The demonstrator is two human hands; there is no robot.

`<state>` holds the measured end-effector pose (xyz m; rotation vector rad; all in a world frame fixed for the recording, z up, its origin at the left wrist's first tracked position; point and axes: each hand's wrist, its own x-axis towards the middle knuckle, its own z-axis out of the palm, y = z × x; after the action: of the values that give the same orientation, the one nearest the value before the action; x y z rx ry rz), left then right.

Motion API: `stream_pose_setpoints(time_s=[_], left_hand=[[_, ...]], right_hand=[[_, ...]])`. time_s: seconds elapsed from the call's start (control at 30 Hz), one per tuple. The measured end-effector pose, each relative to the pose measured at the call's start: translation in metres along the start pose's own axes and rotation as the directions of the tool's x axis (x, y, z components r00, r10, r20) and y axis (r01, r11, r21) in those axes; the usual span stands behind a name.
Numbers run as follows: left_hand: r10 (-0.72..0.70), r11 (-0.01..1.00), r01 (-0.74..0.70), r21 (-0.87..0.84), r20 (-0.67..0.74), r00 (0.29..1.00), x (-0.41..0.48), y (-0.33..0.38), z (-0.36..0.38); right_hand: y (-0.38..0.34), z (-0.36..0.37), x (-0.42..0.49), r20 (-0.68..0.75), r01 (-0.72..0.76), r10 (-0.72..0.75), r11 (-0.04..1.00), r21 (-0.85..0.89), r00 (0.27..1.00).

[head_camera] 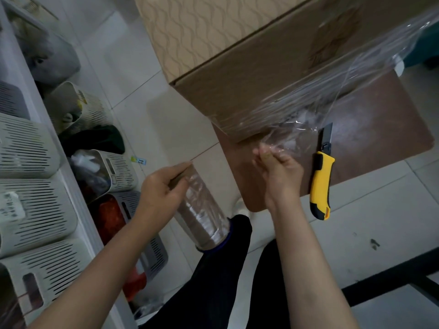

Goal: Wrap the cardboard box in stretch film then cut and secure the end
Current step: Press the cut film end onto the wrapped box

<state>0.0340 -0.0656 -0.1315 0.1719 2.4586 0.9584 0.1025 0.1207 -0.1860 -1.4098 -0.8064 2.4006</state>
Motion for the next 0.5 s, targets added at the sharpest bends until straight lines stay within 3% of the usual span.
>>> stream_pose_setpoints(time_s=[0.13,0.27,0.5], left_hand=[[0.027,0.998,-0.024,0.051,-0.053,0.998,-0.006,-0.004,0.002],[0.193,0.975,-0.18,0.133,-0.091,0.977,-0.003,0.013,0.016],[0.382,0.904,-0.334,0.267,-0.157,0.91,-0.013,0.046,0.035]], right_hand=[[0.007,0.01,-0.007,0.152,-0.02,0.039,0.992,-0.127,0.988],[0.016,0.02,-0.018,0.283,-0.078,0.13,0.979,-0.19,0.95],[-0.001,0.014,-0.031,0.382,0.006,0.071,0.98,-0.197,0.922]])
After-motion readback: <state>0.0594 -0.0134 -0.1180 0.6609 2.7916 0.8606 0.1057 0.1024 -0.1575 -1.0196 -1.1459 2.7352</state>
